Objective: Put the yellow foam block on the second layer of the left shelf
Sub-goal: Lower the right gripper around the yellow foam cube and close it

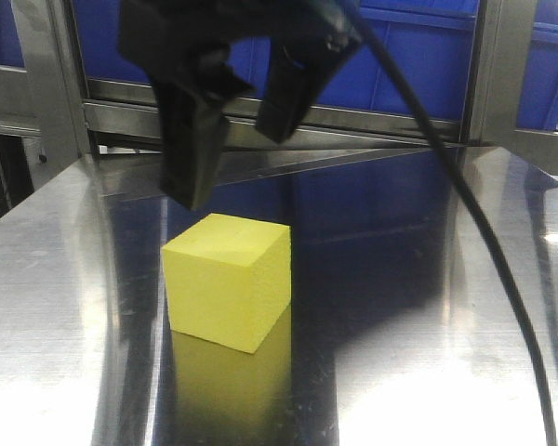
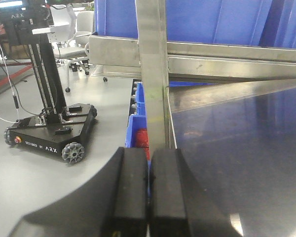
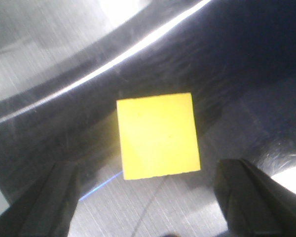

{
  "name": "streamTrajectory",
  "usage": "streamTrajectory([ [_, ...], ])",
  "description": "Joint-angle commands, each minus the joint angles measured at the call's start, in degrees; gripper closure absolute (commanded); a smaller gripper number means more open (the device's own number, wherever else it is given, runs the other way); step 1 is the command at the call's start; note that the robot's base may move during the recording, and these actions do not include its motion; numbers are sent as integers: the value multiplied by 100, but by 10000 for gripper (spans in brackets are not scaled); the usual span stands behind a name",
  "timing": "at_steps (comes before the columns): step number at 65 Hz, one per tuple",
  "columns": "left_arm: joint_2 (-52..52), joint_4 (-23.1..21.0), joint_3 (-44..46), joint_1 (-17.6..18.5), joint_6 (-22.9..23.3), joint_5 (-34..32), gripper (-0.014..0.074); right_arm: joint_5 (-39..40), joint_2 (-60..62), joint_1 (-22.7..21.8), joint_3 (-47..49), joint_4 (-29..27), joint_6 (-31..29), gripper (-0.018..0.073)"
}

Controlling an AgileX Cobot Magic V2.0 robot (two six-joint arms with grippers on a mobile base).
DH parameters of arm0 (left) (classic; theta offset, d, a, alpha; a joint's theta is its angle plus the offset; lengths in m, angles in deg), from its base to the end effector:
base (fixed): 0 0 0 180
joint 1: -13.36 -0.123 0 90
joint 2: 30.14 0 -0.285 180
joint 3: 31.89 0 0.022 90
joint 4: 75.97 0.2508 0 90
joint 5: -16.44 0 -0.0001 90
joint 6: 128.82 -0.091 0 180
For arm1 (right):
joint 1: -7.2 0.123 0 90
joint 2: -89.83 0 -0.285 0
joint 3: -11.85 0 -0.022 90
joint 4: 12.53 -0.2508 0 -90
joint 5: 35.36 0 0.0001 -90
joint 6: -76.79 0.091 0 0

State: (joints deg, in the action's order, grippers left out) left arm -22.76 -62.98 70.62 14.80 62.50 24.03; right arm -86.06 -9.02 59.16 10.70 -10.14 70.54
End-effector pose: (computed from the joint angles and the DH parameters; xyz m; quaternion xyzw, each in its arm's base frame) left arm 0.0561 0.0013 0.2002 0.0086 0.7209 0.0114 0.6929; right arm 0.2113 0.2653 0.3034 -0.4781 0.8409 0.0807 0.2404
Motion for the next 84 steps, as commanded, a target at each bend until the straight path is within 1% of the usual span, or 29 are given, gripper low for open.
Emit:
streamTrajectory([
  [1, -77, -18, -148, 40, 22, -490, 460, 120, 83, -175, 198, -72, -217, -65],
  [8, -77, -18, -148, 40, 22, -490, 460, 171, -66, -329, 198, -239, -397, -65],
  [14, -77, -18, -148, 40, 22, -490, 460, 217, -144, -390, 198, -529, -594, -65],
  [22, -77, -18, -148, 40, 22, -490, 460, 241, -188, -390, 198, -869, -1042, -65],
  [30, -77, -18, -148, 40, 22, -490, 459, 247, -249, -436, 198, -902, -1312, -65],
  [39, -77, -18, -148, 40, 22, -490, 460, 271, -360, -545, 198, -928, -1356, -65],
  [50, -77, -18, -148, 40, 22, -490, 460, 538, -536, -659, 202, -951, -1362, -65],
  [56, -77, -18, -148, 40, 22, -490, 460, 632, -677, -664, 202, -1002, -1362, -65],
  [66, -77, -18, -148, 40, 22, -490, 460, 638, -903, -664, 208, -1283, -1362, -65],
  [84, -77, -18, -148, 40, 22, -490, 460, 757, -1110, -664, 208, -1302, -1362, -51],
])
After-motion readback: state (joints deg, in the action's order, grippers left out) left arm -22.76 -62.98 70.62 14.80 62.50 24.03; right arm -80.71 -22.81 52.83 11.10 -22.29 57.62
